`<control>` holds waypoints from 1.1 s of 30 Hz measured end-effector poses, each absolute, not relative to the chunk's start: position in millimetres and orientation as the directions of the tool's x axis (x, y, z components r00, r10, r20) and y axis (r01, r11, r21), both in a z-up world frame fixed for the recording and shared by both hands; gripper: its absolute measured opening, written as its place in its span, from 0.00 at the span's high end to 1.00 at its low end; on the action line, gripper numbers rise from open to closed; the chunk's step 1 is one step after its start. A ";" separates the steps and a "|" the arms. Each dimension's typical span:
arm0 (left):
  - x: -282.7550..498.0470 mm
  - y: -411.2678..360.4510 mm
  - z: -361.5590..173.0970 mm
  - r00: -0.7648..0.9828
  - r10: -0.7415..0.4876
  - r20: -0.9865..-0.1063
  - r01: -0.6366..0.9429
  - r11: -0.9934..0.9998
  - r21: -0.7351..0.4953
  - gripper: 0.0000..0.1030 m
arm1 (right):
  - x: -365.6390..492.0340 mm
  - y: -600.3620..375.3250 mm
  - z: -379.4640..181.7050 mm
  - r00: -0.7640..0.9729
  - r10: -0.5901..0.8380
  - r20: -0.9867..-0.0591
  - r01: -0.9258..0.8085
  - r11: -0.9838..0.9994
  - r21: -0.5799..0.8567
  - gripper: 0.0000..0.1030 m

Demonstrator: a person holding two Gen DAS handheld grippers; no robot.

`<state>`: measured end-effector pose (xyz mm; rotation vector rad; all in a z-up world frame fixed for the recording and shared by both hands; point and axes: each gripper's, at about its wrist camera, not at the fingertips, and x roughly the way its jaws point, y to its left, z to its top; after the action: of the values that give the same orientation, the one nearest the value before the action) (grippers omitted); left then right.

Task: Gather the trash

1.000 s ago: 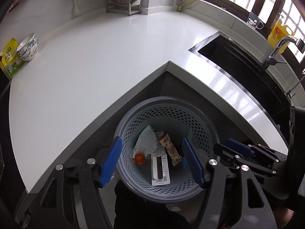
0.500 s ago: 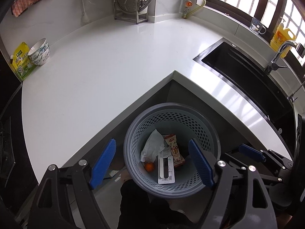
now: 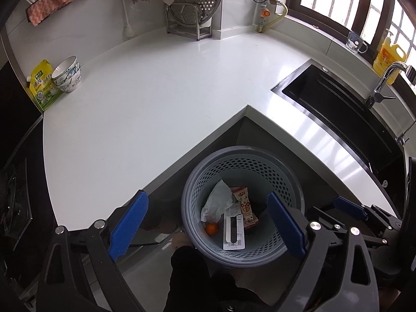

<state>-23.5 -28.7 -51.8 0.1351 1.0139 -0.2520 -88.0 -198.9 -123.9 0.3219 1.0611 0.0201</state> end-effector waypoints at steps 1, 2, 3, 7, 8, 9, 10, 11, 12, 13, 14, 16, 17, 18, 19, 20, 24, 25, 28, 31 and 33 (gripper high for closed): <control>-23.8 -28.8 -51.2 0.504 -0.143 -0.852 0.270 0.963 -0.002 0.11 | -88.1 -199.4 -123.8 0.491 0.171 -0.854 0.139 0.953 0.271 0.39; -24.1 -29.3 -50.7 0.505 -0.141 -0.851 0.270 0.963 0.000 0.11 | -88.5 -199.7 -123.6 0.490 0.170 -0.855 0.141 0.952 0.270 0.38; -24.8 -29.2 -50.4 0.506 -0.141 -0.851 0.271 0.962 0.002 0.10 | -88.6 -200.5 -123.6 0.488 0.169 -0.856 0.143 0.952 0.270 0.38; -25.5 -29.0 -48.4 0.513 -0.135 -0.848 0.272 0.962 0.011 0.08 | -89.9 -200.5 -122.7 0.488 0.162 -0.858 0.148 0.953 0.264 0.38; -25.9 -29.0 -47.9 0.514 -0.134 -0.847 0.272 0.962 0.013 0.08 | -90.2 -200.4 -122.6 0.488 0.161 -0.858 0.149 0.953 0.264 0.38; -25.9 -29.0 -47.7 0.514 -0.132 -0.847 0.271 0.962 0.014 0.08 | -90.0 -200.8 -122.7 0.487 0.161 -0.858 0.150 0.953 0.264 0.38; -25.7 -28.9 -47.6 0.514 -0.131 -0.848 0.271 0.962 0.016 0.08 | -90.0 -200.8 -122.5 0.487 0.160 -0.858 0.151 0.953 0.263 0.38; -25.5 -29.3 -47.5 0.513 -0.130 -0.848 0.271 0.962 0.017 0.08 | -90.2 -200.4 -122.3 0.488 0.160 -0.858 0.152 0.953 0.264 0.38; -25.4 -29.7 -47.5 0.513 -0.127 -0.849 0.271 0.962 0.019 0.08 | -90.3 -200.6 -122.1 0.488 0.159 -0.858 0.152 0.952 0.264 0.38; -25.3 -30.1 -47.5 0.513 -0.125 -0.849 0.270 0.963 0.022 0.08 | -90.4 -200.8 -122.1 0.488 0.160 -0.858 0.153 0.952 0.264 0.38; -25.4 -30.6 -47.5 0.513 -0.122 -0.849 0.269 0.963 0.025 0.08 | -90.7 -200.9 -121.8 0.490 0.160 -0.857 0.153 0.952 0.265 0.38; -25.1 -31.4 -47.2 0.514 -0.120 -0.850 0.270 0.962 0.028 0.07 | -91.0 -201.2 -121.2 0.491 0.159 -0.857 0.155 0.952 0.265 0.38; -24.9 -31.7 -47.5 0.514 -0.118 -0.850 0.270 0.963 0.030 0.07 | -90.9 -200.7 -121.1 0.492 0.159 -0.856 0.157 0.951 0.266 0.38; -24.7 -32.0 -47.7 0.514 -0.115 -0.850 0.269 0.963 0.032 0.07 | -90.9 -200.9 -120.9 0.492 0.159 -0.856 0.158 0.951 0.267 0.38; -24.5 -32.2 -47.8 0.514 -0.114 -0.850 0.269 0.963 0.033 0.07 | -90.7 -201.0 -120.7 0.493 0.158 -0.856 0.159 0.951 0.267 0.38; -24.6 -32.4 -47.7 0.514 -0.113 -0.850 0.269 0.963 0.034 0.07 | -90.8 -201.2 -120.5 0.493 0.156 -0.856 0.160 0.951 0.266 0.38; -23.8 -32.6 -47.8 0.514 -0.110 -0.851 0.268 0.963 0.038 0.07 | -91.0 -202.2 -119.7 0.494 0.155 -0.855 0.161 0.951 0.266 0.38; -23.5 -32.6 -48.0 0.514 -0.107 -0.851 0.267 0.963 0.040 0.07 | -91.0 -201.8 -119.0 0.495 0.154 -0.855 0.161 0.951 0.264 0.38; -22.1 -33.3 -48.9 0.511 -0.093 -0.854 0.261 0.964 0.051 0.07 | -90.8 -201.9 -117.7 0.497 0.154 -0.854 0.161 0.951 0.265 0.37; -20.7 -33.4 -48.5 0.511 -0.086 -0.855 0.256 0.965 0.055 0.07 | -90.3 -202.1 -115.9 0.501 0.155 -0.852 0.159 0.951 0.266 0.37; -20.2 -34.8 -48.6 0.513 -0.081 -0.855 0.253 0.966 0.060 0.06 | -90.0 -202.8 -115.4 0.503 0.156 -0.850 0.159 0.950 0.268 0.37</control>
<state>-20.2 -34.8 -48.6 0.1861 1.0142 -0.2017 -90.0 -202.8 -115.4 0.3319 1.0497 -0.0017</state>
